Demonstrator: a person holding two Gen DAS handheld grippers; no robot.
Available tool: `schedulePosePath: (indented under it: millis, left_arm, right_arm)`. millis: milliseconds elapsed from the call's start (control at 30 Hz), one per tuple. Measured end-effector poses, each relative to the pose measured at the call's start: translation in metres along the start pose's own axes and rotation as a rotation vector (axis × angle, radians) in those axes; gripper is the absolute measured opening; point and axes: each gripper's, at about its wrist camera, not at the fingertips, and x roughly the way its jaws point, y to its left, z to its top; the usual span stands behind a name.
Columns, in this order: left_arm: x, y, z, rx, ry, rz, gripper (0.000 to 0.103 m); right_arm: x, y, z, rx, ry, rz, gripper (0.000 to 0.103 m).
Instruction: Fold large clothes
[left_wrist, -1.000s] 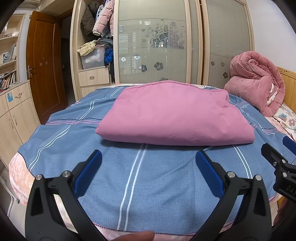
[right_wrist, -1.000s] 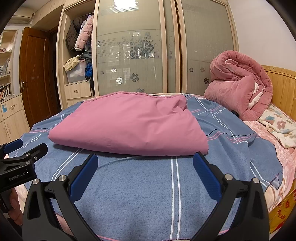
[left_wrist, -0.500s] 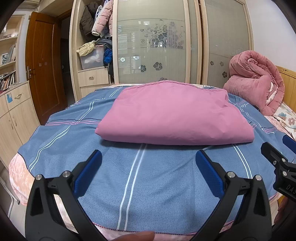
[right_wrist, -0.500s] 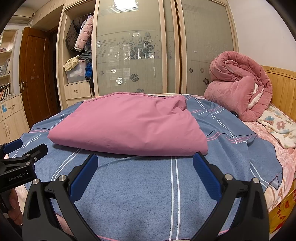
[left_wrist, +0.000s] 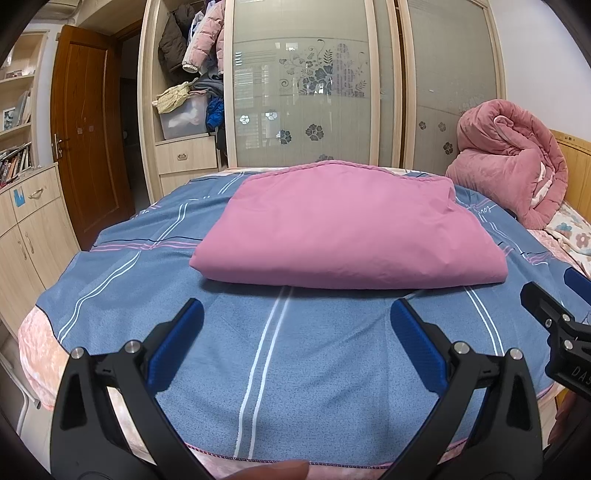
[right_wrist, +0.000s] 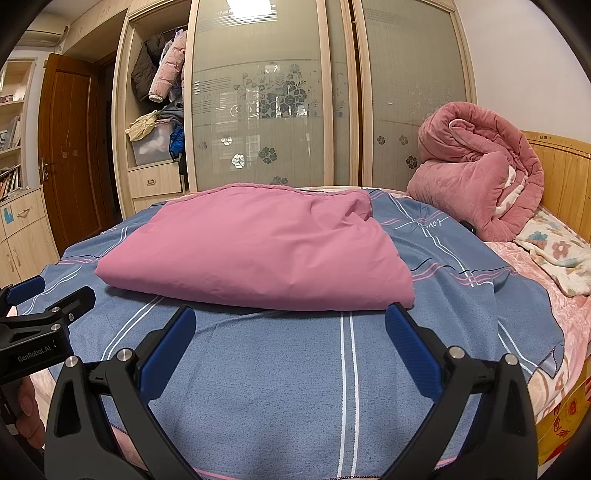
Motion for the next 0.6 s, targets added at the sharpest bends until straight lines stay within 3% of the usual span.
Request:
schedulePosePath:
  millis: [600]
  left_arm:
    - [-0.0011, -0.0034, -0.0002, 0.012, -0.002, -0.005, 0.101]
  right_arm:
    - [0.0001, 0.0004, -0.0003, -0.001, 0.000, -0.001, 0.102]
